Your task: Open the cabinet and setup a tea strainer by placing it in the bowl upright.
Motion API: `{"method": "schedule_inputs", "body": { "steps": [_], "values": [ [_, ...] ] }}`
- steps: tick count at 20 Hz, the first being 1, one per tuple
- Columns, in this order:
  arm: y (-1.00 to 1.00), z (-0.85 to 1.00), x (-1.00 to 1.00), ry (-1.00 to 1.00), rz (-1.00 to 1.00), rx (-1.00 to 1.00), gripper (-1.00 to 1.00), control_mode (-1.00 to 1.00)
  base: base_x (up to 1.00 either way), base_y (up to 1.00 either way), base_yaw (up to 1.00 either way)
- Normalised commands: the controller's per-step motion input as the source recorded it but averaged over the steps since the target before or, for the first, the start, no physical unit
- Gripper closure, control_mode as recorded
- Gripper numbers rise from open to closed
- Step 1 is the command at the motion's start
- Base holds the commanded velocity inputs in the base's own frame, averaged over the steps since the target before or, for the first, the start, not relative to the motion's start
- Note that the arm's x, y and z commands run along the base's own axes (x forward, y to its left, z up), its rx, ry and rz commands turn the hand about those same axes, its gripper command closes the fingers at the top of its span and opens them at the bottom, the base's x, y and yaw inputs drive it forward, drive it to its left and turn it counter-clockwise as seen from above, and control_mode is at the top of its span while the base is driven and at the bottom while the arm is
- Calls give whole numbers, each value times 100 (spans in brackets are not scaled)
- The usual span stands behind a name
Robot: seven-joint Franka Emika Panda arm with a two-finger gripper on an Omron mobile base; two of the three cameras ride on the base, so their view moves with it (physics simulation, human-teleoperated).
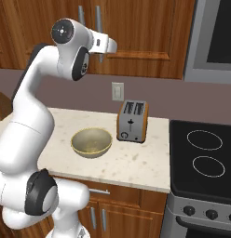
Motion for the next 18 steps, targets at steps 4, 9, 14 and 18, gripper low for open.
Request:
{"method": "schedule_inputs", "body": {
  "steps": [4, 9, 14, 18],
  "values": [
    [0, 0, 37, 0, 0, 0, -100, -100, 0, 0, 0],
    [0, 0, 33, 0, 0, 0, -100, -100, 0, 0, 0],
    [0, 0, 34, -1, 0, 0, -100, -100, 0, 0, 0],
    [0, -1, 38, -1, 0, 0, -100, -100, 0, 0, 0]
  ]
}}
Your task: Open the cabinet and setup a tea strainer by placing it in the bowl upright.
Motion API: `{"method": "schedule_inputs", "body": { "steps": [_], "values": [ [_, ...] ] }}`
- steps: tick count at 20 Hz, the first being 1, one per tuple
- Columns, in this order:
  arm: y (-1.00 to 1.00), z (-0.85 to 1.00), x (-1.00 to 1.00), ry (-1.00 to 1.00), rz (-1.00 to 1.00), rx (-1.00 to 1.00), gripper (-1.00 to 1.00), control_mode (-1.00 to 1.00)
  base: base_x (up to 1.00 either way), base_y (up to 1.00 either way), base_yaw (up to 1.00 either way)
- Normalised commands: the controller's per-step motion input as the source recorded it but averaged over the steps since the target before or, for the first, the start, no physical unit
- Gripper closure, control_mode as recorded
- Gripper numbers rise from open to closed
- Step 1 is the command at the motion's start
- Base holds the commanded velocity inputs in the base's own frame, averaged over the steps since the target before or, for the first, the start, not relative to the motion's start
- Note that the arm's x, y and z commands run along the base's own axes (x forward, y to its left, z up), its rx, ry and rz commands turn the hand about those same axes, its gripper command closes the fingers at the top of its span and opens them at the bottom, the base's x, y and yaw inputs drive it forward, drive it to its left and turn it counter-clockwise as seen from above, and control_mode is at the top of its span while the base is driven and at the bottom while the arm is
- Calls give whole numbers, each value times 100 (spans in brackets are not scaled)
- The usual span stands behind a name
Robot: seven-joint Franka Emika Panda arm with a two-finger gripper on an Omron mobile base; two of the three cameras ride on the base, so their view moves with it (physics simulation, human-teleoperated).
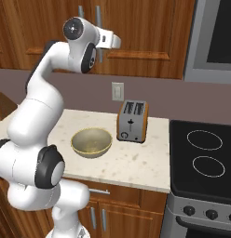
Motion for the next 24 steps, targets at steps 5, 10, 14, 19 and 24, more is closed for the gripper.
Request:
{"method": "schedule_inputs", "body": {
  "steps": [5, 10, 14, 19, 24],
  "values": [
    [0, -1, 34, -2, 0, 0, -100, -100, 0, 0, 0],
    [0, -2, 37, -1, 1, 0, -100, -100, 0, 0, 0],
    [0, 0, 27, 0, 4, 0, -100, -100, 0, 0, 0],
    [0, 0, 29, 0, 4, 0, 100, -100, 0, 0, 0],
    [0, 0, 8, 0, 2, 0, 100, -100, 0, 0, 0]
  ]
}}
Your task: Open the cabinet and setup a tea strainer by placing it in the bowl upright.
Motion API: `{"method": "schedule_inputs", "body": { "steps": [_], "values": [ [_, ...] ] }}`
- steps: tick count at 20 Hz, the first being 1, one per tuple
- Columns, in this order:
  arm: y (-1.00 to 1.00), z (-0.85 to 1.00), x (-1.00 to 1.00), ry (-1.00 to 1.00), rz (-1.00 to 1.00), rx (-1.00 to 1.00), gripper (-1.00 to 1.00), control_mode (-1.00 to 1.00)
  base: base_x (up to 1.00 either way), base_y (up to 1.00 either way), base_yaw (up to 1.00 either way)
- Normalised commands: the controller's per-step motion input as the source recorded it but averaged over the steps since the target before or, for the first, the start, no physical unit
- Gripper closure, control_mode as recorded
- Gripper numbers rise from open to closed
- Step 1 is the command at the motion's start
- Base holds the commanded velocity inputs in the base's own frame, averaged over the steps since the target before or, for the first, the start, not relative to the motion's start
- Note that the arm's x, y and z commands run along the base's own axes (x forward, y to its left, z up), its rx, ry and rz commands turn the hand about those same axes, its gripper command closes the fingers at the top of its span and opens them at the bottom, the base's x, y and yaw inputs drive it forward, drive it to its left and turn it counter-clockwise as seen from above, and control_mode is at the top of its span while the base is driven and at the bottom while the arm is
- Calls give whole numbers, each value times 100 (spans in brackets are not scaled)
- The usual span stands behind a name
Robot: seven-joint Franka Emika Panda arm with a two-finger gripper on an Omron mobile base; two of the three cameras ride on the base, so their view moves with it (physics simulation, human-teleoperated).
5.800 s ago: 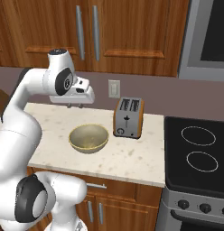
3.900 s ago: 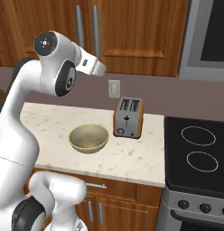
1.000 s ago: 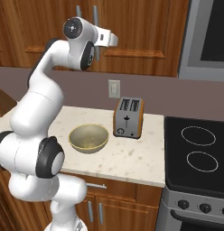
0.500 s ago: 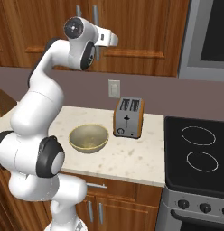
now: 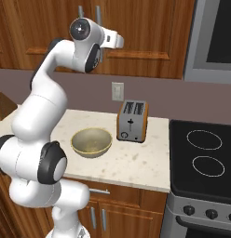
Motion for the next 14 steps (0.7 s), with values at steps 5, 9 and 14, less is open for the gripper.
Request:
{"method": "schedule_inputs", "body": {
  "steps": [5, 9, 14],
  "values": [
    [0, 0, 0, 0, 0, 0, 100, -100, 0, 0, 0],
    [-12, 1, -23, 0, 0, 0, 100, -100, 0, 0, 0],
    [-37, 6, -87, 0, 0, 0, 100, -100, 0, 0, 0]
  ]
}}
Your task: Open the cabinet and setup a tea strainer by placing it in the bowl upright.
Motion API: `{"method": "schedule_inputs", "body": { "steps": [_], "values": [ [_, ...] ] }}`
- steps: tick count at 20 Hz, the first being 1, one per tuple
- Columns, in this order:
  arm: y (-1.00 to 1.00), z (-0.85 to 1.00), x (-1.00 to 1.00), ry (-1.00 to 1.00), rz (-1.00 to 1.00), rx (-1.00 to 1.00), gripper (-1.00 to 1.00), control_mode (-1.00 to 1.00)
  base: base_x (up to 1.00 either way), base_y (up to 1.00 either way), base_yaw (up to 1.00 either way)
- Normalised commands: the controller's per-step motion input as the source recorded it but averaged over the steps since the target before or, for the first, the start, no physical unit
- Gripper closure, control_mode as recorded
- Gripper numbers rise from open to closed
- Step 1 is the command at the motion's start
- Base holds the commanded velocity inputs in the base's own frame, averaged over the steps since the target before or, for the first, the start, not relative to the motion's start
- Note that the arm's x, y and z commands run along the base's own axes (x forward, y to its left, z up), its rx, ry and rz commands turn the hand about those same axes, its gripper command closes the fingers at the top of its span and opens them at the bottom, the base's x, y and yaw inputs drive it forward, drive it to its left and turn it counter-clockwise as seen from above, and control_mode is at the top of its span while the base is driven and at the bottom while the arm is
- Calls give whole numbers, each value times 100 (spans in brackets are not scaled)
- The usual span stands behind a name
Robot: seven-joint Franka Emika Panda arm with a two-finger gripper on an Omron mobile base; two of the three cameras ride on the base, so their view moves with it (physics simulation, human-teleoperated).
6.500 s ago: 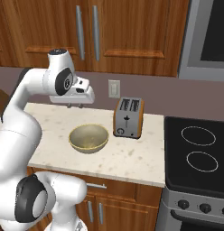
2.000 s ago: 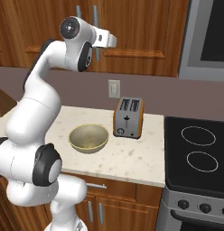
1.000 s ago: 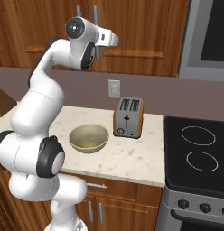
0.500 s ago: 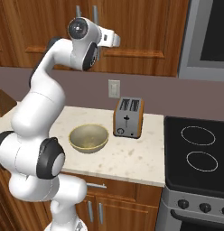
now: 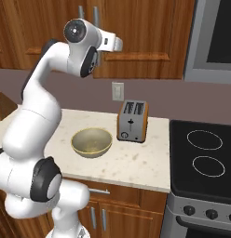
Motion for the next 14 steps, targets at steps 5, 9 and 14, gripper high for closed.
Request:
{"method": "schedule_inputs", "body": {
  "steps": [5, 9, 14],
  "values": [
    [-56, 3, -100, 0, 0, 0, 100, -100, 0, 0, 0],
    [-70, 0, -97, 4, -10, -5, 100, -100, 0, 0, 0],
    [-78, 1, -99, 5, -9, 0, 100, -100, 0, 0, 0]
  ]
}}
